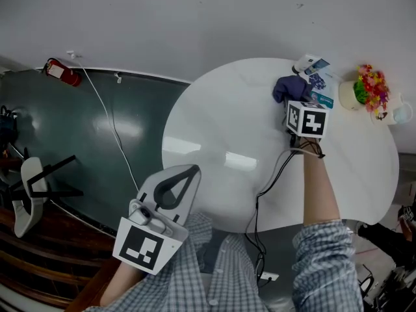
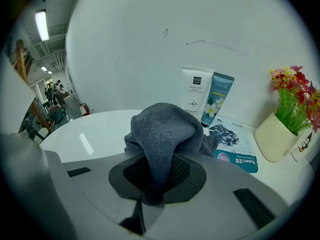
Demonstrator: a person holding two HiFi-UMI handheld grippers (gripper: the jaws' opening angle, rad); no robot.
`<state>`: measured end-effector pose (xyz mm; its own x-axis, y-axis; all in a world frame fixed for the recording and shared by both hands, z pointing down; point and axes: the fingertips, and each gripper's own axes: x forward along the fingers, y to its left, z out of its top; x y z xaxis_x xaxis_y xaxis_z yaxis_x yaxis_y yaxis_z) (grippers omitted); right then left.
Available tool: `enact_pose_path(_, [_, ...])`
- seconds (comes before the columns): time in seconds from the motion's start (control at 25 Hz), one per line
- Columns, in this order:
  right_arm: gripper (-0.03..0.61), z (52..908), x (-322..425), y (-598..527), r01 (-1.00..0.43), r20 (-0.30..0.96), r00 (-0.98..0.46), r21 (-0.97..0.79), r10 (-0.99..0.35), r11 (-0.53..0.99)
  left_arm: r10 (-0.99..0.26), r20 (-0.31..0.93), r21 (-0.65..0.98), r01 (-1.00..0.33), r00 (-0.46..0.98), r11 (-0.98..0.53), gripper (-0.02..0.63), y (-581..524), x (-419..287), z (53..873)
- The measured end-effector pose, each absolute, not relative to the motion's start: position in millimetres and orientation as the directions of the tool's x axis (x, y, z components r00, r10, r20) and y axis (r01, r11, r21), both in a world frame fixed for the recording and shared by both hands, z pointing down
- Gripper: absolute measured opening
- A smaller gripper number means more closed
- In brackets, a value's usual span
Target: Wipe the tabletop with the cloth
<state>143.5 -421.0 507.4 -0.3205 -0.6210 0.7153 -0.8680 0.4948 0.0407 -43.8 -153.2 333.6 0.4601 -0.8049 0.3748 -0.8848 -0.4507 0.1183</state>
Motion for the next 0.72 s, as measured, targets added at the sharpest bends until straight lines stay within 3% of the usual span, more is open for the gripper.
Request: enact_pose_path(0.72, [0.037, 514, 195, -266, -0.902, 0.739, -0.298, -0.01, -0.604, 0.432, -0.762, 0.307, 0.105, -0.816, 0.57, -0.568, 0.002, -153, -17, 306])
